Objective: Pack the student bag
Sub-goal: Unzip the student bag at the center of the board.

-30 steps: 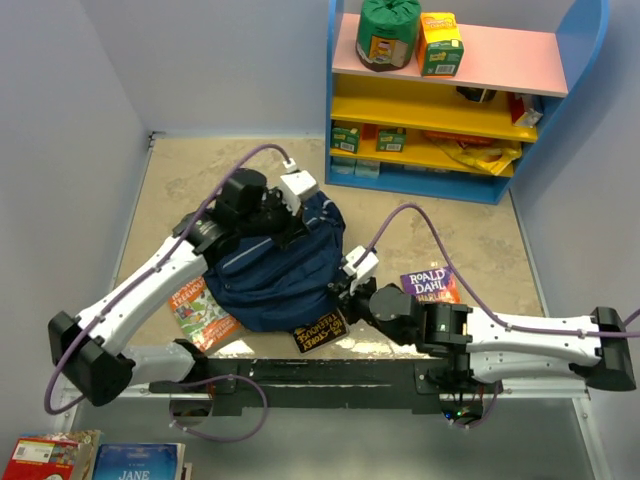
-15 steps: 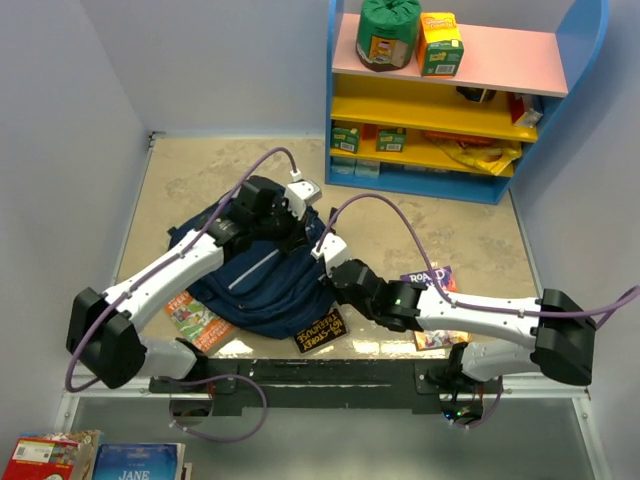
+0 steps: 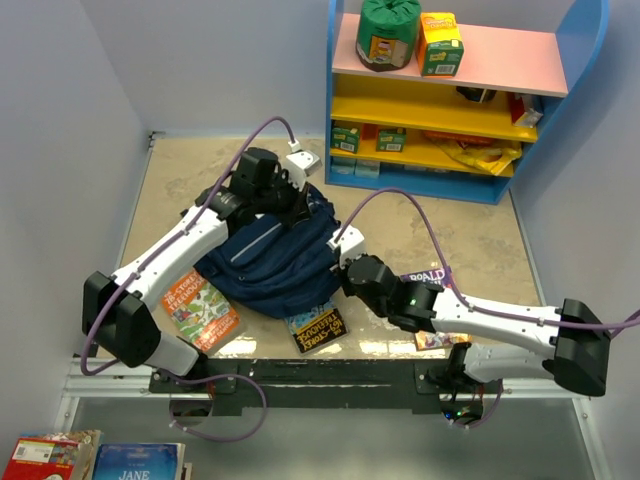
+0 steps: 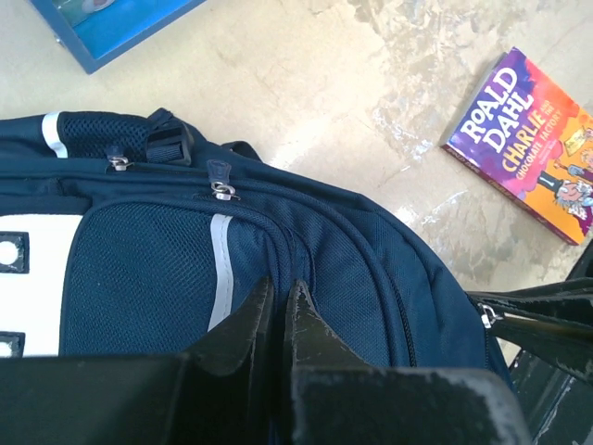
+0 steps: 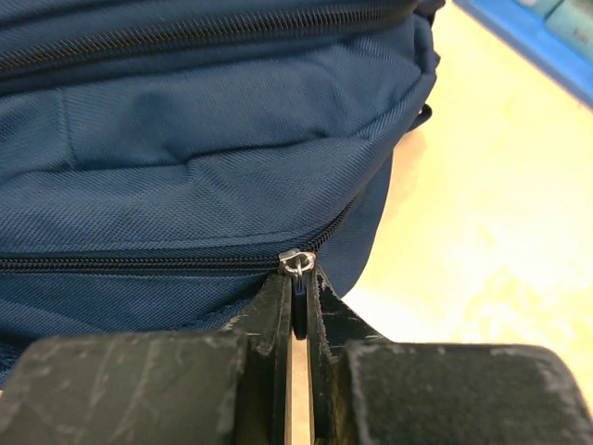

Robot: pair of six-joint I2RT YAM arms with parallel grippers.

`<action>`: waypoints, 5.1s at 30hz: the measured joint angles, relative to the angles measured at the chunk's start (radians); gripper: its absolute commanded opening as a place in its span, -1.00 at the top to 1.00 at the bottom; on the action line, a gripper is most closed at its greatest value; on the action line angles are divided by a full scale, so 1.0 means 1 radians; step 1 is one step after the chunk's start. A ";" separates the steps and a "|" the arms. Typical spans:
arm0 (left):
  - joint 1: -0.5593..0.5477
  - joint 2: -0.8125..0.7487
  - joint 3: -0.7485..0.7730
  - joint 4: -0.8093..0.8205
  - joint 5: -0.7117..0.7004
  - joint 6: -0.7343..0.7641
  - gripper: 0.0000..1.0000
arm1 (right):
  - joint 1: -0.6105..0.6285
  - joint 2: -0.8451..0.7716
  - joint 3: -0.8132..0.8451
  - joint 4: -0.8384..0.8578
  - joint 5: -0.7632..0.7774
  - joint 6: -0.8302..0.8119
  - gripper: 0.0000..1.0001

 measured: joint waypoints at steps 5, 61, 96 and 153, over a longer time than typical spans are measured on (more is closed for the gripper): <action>0.006 -0.002 0.003 -0.004 0.030 0.000 1.00 | 0.002 -0.017 -0.030 -0.009 0.000 0.060 1.00; -0.135 0.240 0.060 0.064 -0.051 -0.107 1.00 | 0.189 0.385 0.320 -0.105 -0.090 0.031 0.31; -0.079 -0.245 -0.077 -0.219 0.140 0.421 -0.22 | -0.312 -0.008 -0.174 0.188 -0.459 0.640 -0.72; -0.136 -0.380 -0.440 -0.150 0.054 0.318 0.10 | -0.479 0.422 -0.035 0.447 -0.842 0.763 0.09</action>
